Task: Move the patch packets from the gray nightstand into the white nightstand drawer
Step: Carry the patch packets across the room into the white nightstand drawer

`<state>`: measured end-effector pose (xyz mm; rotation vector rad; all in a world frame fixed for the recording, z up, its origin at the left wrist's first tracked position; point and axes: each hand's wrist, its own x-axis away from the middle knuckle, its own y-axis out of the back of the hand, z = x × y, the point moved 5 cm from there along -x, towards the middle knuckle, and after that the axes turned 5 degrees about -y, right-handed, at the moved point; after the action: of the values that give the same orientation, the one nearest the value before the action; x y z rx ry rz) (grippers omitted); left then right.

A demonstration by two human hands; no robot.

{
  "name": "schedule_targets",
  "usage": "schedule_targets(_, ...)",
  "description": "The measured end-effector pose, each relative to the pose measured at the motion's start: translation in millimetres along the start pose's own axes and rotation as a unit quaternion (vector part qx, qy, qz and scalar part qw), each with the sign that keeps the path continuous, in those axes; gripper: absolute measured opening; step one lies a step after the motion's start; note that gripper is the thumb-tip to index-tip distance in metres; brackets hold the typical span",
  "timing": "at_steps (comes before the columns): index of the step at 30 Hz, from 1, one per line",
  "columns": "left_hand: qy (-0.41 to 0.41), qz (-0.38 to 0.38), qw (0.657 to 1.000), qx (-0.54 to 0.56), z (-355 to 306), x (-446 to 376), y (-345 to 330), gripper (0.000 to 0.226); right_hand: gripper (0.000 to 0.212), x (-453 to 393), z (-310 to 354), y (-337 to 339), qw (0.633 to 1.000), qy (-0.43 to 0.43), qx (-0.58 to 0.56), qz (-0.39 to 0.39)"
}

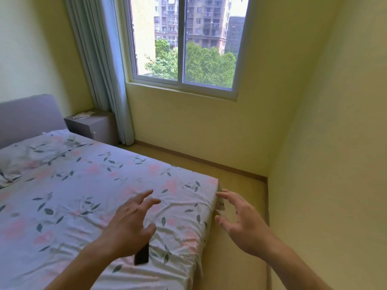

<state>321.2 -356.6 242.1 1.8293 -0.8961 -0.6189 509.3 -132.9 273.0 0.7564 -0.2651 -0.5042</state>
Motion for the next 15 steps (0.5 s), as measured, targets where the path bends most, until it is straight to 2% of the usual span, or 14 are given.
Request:
schedule_targets(11,-0.055,-0.012,0.998,0.031,-82,-251,-11,0.059,0.059,-206,-70,106,1.000,0.004,-0.008,-0.019)
schedule_targets(15,-0.046,-0.016,0.999,0.013,-100,-336,-23,0.057,0.059,-283,-111,143,1.000,0.011,-0.019,-0.018)
